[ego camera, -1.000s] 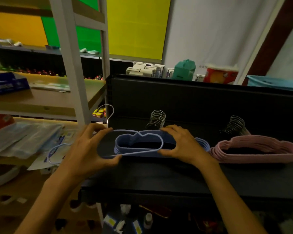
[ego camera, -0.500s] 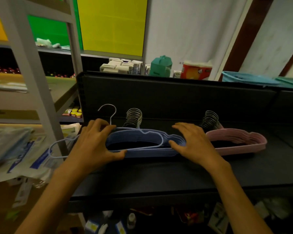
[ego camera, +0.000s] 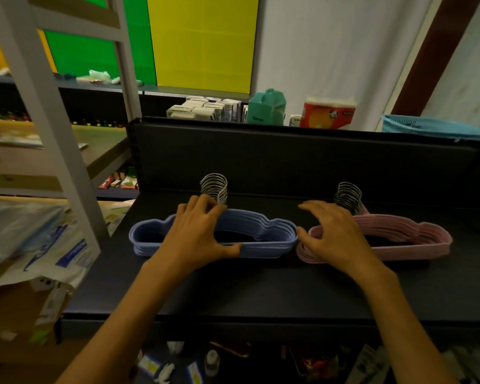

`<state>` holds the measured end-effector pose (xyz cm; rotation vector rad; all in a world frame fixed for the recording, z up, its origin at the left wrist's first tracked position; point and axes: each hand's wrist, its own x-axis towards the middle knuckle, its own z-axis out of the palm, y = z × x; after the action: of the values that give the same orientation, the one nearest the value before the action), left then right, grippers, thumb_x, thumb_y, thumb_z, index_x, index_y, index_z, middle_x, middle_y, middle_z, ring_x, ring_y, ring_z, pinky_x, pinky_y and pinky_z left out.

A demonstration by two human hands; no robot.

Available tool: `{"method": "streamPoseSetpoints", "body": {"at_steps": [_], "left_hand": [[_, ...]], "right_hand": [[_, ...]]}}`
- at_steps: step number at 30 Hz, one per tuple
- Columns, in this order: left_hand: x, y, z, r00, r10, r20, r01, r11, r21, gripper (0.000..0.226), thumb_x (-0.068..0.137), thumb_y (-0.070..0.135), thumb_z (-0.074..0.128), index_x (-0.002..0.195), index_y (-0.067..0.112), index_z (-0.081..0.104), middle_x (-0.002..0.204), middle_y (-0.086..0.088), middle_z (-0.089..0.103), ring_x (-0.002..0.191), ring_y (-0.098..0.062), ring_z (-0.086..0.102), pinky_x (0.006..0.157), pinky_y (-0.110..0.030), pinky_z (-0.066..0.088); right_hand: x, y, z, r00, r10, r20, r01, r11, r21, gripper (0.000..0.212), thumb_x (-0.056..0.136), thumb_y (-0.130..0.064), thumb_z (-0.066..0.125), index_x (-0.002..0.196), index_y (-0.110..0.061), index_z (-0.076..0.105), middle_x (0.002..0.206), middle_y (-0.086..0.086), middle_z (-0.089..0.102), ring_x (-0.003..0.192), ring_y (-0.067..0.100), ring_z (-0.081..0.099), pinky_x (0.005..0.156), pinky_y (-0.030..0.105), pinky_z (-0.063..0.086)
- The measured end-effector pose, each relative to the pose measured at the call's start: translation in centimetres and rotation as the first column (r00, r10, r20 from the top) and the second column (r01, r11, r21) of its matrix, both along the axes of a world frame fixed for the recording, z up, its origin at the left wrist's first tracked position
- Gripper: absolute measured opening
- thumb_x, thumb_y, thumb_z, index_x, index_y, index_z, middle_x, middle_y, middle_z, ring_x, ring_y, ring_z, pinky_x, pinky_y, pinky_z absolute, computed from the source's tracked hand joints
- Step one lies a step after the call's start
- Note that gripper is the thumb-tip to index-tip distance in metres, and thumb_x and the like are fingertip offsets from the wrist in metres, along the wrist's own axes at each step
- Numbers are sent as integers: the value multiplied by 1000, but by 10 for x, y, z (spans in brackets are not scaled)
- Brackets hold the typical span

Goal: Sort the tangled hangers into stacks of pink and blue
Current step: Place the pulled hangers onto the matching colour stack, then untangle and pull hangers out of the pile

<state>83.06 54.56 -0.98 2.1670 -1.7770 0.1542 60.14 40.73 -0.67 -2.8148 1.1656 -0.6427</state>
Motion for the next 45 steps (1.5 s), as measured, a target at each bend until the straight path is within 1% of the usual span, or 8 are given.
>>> {"method": "streamPoseSetpoints", "body": {"at_steps": [16, 20, 23, 26, 30, 36, 41, 45], "left_hand": [[22, 13, -1, 999, 30, 28, -32, 998, 58, 96, 71, 66, 64, 148, 29, 18, 147, 3, 27, 131, -17, 28, 111, -39, 24], [40, 25, -4, 995, 89, 40, -93, 989, 115, 99, 70, 65, 66, 148, 30, 16, 147, 3, 29, 132, -18, 28, 111, -40, 25], [51, 31, -2, 993, 115, 28, -118, 977, 177, 97, 72, 61, 68, 148, 30, 17, 145, 3, 33, 130, -18, 33, 109, -40, 30], [63, 34, 1, 994, 112, -16, -106, 971, 216, 93, 71, 58, 70, 146, 31, 23, 141, 3, 40, 125, -17, 41, 102, -37, 39], [76, 33, 5, 994, 81, -72, -61, 967, 247, 88, 68, 57, 74, 141, 31, 32, 133, 3, 51, 117, -17, 50, 93, -34, 45], [86, 27, 1, 998, 51, -45, -40, 977, 210, 82, 69, 60, 71, 137, 30, 35, 126, 4, 56, 108, -14, 55, 86, -28, 45], [89, 28, -3, 999, 36, -9, -34, 977, 209, 89, 70, 61, 70, 142, 33, 27, 134, 6, 50, 117, -15, 50, 94, -34, 43], [95, 30, -7, 999, 35, 11, -36, 966, 257, 95, 69, 50, 76, 144, 34, 20, 138, 5, 45, 123, -18, 46, 99, -40, 42]], "right_hand": [[5, 4, -3, 996, 85, 8, -85, 996, -12, 61, 86, -50, 56, 139, -27, 38, 143, -5, 41, 132, 11, 33, 106, 22, 14], [22, 15, -6, 988, 151, -12, -151, 988, 30, 70, 80, -59, 58, 139, -31, 35, 141, -8, 41, 129, 10, 34, 105, 22, 17], [37, 23, -7, 980, 176, -91, -168, 982, 84, 82, 75, -64, 61, 143, -32, 27, 144, -9, 37, 130, 11, 32, 108, 26, 21], [53, 27, -3, 975, 139, -172, -111, 980, 163, 89, 74, -57, 68, 145, -31, 21, 144, -5, 37, 129, 15, 35, 107, 30, 27], [65, 20, -3, 976, 110, -189, -58, 964, 260, 81, 69, -51, 75, 136, -35, 32, 133, -4, 49, 115, 17, 49, 94, 34, 42], [70, 16, -1, 981, 92, -171, -42, 960, 277, 77, 68, -47, 78, 132, -34, 38, 127, -4, 54, 109, 15, 53, 89, 31, 46], [69, 17, -3, 983, 89, -161, -37, 954, 298, 80, 67, -47, 78, 133, -38, 35, 131, -7, 51, 112, 14, 51, 91, 33, 45], [71, 17, -2, 967, 92, -236, -20, 956, 292, 93, 64, -41, 82, 139, -38, 26, 136, -7, 47, 120, 18, 48, 97, 37, 42]]}}
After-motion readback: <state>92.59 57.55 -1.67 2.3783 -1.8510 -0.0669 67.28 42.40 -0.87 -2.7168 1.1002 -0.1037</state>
